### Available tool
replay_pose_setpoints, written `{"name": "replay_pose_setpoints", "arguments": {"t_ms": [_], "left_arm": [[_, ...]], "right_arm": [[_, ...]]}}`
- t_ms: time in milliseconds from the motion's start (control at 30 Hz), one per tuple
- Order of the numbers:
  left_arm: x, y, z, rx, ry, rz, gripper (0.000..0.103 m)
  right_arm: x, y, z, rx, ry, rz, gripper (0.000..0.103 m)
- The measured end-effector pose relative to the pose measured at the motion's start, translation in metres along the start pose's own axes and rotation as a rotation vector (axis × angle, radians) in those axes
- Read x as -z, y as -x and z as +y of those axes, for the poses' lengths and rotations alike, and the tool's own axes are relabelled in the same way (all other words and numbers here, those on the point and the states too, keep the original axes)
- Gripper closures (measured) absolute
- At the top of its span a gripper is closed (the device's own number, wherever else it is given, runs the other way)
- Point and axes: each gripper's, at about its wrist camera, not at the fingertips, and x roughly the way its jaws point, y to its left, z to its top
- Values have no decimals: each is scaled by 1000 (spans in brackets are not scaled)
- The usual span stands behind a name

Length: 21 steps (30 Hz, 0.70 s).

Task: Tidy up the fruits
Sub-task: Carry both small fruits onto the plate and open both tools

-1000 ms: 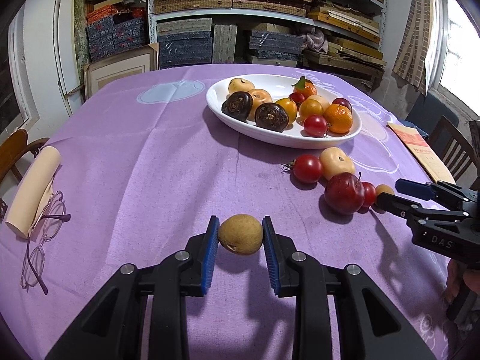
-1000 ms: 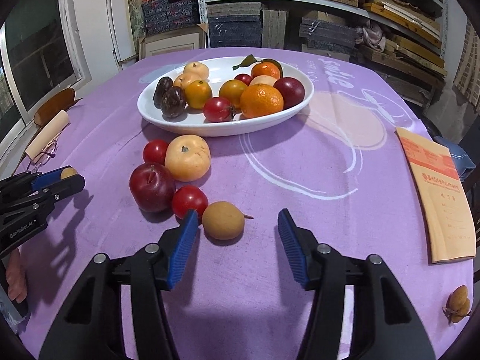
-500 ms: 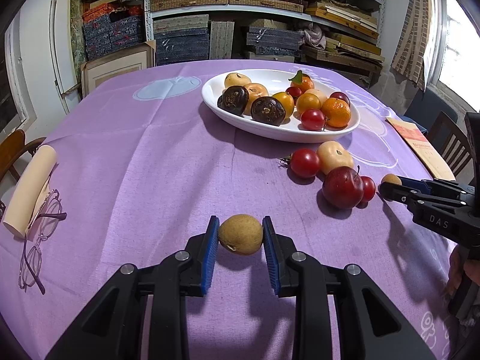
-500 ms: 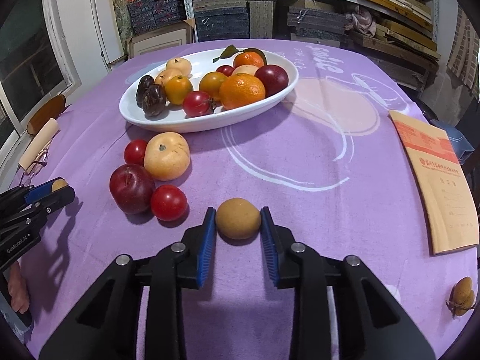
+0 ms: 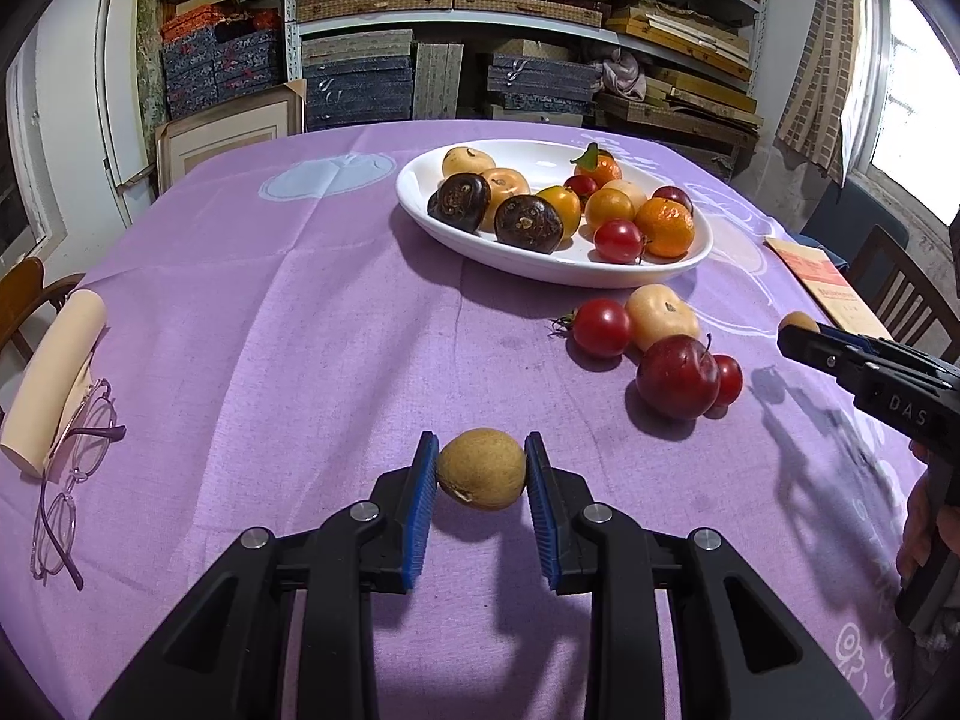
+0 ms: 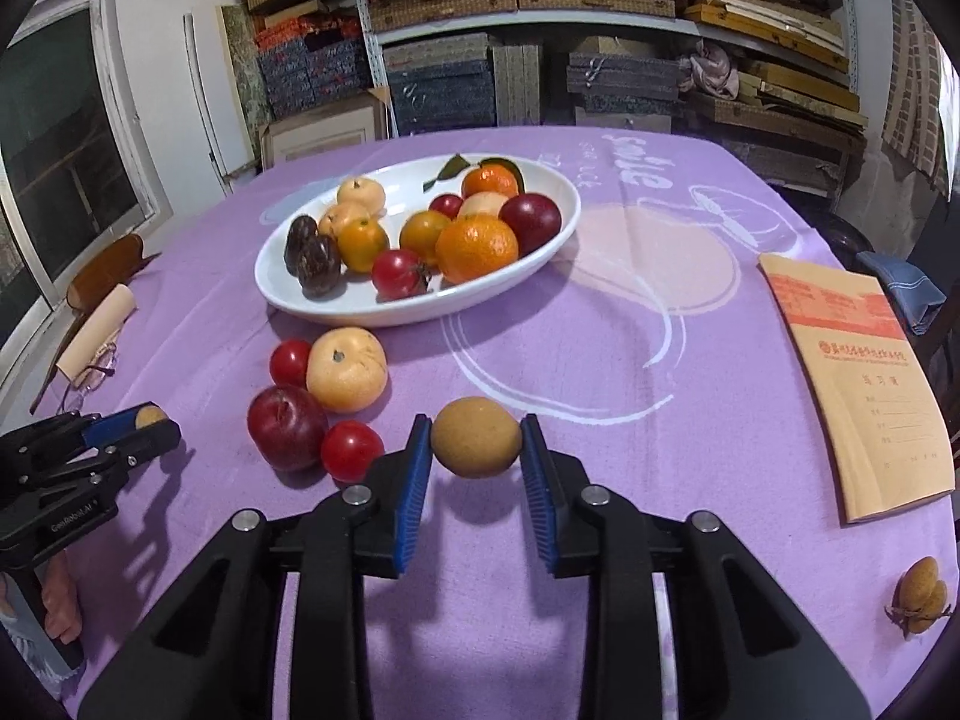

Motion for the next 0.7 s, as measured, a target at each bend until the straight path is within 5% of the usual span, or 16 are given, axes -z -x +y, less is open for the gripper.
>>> {"name": "replay_pose_setpoints", "arguments": {"t_ms": [233, 500, 700], "left_arm": [[-21, 0, -3, 23, -6, -19, 74], [-111, -11, -13, 8, -42, -91, 74], [-171, -53, -25, 10, -76, -65, 74]], "right_arm": [[-15, 7, 6, -43, -1, -8, 74], [-88, 5, 24, -53, 55, -51, 74], [-88, -39, 41, -83, 71, 20, 74]]}}
